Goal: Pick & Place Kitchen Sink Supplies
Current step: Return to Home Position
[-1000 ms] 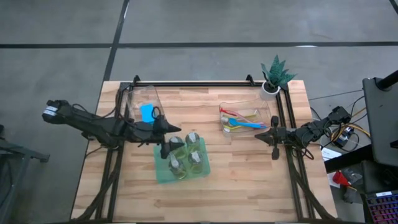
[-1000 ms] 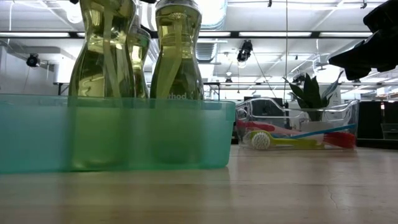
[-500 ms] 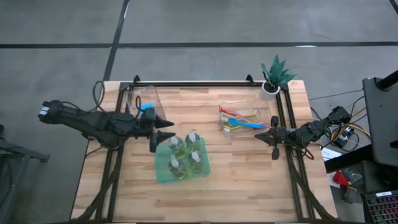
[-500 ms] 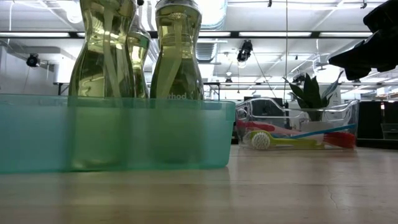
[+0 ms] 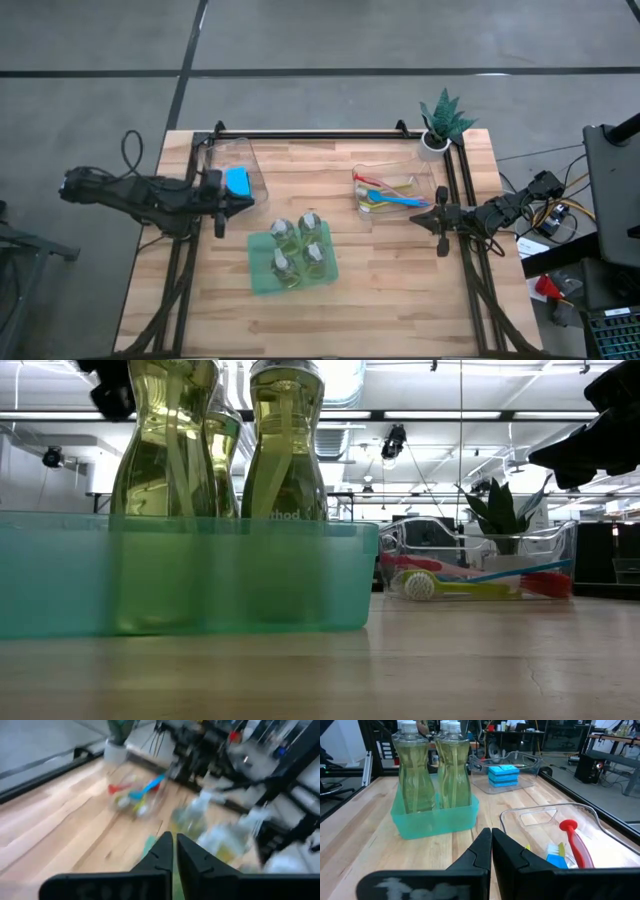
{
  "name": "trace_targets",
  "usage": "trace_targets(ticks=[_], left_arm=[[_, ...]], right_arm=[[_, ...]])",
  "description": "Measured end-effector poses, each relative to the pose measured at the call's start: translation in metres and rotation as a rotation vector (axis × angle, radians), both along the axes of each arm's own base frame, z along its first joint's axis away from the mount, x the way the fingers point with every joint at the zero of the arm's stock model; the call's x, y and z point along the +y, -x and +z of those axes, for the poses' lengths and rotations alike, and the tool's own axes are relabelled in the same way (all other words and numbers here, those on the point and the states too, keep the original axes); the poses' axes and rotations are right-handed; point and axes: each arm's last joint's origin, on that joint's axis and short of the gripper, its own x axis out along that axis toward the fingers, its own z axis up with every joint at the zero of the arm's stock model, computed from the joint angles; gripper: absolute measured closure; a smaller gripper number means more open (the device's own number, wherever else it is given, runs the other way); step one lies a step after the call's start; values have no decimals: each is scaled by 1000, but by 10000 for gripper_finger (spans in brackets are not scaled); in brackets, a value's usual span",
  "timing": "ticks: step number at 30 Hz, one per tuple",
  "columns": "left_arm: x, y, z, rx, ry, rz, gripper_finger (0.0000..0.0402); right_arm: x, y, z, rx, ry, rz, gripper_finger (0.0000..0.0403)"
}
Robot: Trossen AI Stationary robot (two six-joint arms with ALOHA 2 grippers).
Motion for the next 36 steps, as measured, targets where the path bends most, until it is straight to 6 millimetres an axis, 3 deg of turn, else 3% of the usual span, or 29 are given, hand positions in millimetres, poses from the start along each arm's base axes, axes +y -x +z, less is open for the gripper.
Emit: trace_targets(ticks=[5, 7, 12, 19, 29, 36], left_arm=[[5, 23, -20, 193, -106, -34, 390], [6, 25, -28, 208, -74, 4, 389], [4, 21, -43, 112, -191, -71, 388], [6, 30, -70, 36, -206, -80, 386], [12, 54, -77, -172, -285, -86, 385], [11, 52, -89, -104, -312, -120, 387]], right_arm=[[0, 0, 0, 0, 0, 0, 394], [0, 0, 0, 0, 0, 0, 394], [0, 0, 0, 0, 0, 0, 394], [0, 0, 0, 0, 0, 0, 394], [0, 0, 0, 0, 0, 0, 394], [0, 0, 0, 0, 0, 0, 394]])
